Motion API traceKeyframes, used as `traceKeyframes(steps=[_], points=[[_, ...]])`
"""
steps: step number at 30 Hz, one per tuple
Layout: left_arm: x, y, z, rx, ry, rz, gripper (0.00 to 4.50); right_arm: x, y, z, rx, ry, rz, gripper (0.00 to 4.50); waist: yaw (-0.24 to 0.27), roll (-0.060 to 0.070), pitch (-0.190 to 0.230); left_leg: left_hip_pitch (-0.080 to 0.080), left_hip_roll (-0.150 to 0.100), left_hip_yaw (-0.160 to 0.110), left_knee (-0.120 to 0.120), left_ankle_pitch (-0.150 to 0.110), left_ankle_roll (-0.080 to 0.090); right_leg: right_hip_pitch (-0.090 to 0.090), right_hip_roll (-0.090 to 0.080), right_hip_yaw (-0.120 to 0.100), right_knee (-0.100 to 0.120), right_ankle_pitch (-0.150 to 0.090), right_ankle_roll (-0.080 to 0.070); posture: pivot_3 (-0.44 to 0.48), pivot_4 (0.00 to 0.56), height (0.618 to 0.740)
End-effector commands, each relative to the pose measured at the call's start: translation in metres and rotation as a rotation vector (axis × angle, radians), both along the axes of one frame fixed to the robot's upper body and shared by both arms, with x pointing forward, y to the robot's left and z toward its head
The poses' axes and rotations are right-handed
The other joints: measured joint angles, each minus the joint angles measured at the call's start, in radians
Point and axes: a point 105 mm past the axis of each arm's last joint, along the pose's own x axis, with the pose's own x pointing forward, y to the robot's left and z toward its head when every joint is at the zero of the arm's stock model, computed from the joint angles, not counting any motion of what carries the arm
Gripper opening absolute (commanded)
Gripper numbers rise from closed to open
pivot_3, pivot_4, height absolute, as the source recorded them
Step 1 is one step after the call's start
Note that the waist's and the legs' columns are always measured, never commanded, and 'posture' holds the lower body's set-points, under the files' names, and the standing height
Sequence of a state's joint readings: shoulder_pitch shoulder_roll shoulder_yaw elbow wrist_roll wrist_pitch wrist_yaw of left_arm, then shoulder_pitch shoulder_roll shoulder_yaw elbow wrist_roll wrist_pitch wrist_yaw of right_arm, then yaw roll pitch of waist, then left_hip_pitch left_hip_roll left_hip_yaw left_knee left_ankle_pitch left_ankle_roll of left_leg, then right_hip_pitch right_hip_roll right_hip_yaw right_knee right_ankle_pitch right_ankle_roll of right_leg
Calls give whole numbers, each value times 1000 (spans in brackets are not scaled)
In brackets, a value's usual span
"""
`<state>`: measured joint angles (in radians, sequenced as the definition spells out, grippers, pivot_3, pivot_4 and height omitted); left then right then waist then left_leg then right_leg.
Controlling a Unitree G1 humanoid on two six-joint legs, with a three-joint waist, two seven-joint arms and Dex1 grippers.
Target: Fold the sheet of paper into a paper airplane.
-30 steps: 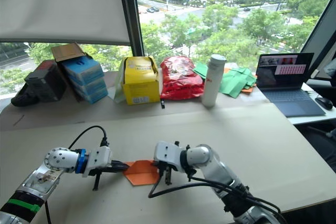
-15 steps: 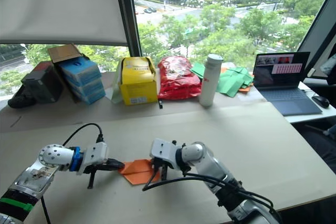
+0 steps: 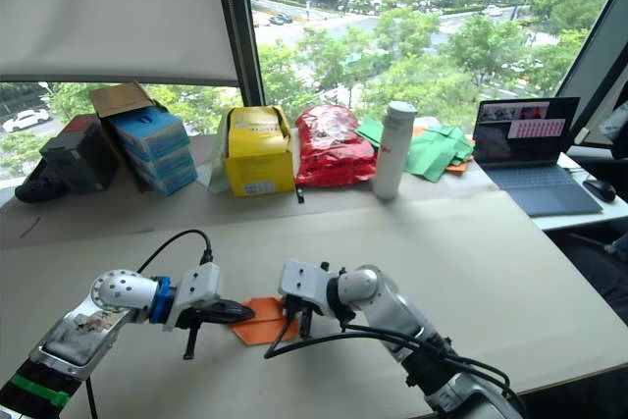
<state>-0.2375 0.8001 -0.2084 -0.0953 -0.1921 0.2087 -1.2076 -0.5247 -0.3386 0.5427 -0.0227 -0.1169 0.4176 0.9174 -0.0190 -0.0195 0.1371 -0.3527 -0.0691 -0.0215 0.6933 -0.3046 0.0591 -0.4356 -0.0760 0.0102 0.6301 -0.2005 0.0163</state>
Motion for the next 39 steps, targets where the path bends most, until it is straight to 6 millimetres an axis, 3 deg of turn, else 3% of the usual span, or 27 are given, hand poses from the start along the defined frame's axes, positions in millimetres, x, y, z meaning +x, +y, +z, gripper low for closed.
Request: traceKeyframes(steps=[1, 4, 14, 21, 27, 34, 39], points=[[5, 1, -1, 32, -35, -8, 0, 4, -8, -12, -61, 17, -58, 91, 1, 0, 0, 0, 0, 0, 0, 0, 0, 0, 0, 0, 0, 0, 0, 0, 150, 740], [6, 3, -7, 56, -34, -8, 0, 3, -7, -9, -52, 18, -57, 908, 3, 0, 0, 0, 0, 0, 0, 0, 0, 0, 0, 0, 0, 0, 0, 0, 150, 740], [6, 10, -14, 79, -6, 16, 0, 5, -6, 3, -23, -28, -57, 4387, 4, 0, 0, -1, 0, 0, -1, -2, 1, 0, -1, 0, -2, 0, 0, 0, 150, 740], [0, 13, -25, 89, 17, 14, 0, -12, 17, 53, 198, -87, 85, 4450, 4, 1, 1, -2, 0, 0, -1, -2, 1, -1, -1, 0, -2, 0, 0, 0, 150, 740], [-2, 22, -37, 114, 30, 39, 0, -22, 23, 53, 173, -77, 153, 2589, 4, 1, 1, -1, 0, 0, -1, -2, 2, -1, -1, 0, -2, 0, 0, 0, 150, 740], [-2, 20, -36, 106, 21, 45, 0, -23, 20, 19, 73, 23, 174, 154, 3, 1, 1, -1, 0, 0, -1, -2, 1, -1, -1, 0, -2, 0, 0, 0, 150, 740], [-5, 17, -35, 99, 13, 44, 0, -17, 24, 10, 65, 41, 153, 47, 4, 1, 1, -1, 0, 0, -1, -2, 1, -1, -1, 0, -2, 0, 0, 0, 150, 740]])
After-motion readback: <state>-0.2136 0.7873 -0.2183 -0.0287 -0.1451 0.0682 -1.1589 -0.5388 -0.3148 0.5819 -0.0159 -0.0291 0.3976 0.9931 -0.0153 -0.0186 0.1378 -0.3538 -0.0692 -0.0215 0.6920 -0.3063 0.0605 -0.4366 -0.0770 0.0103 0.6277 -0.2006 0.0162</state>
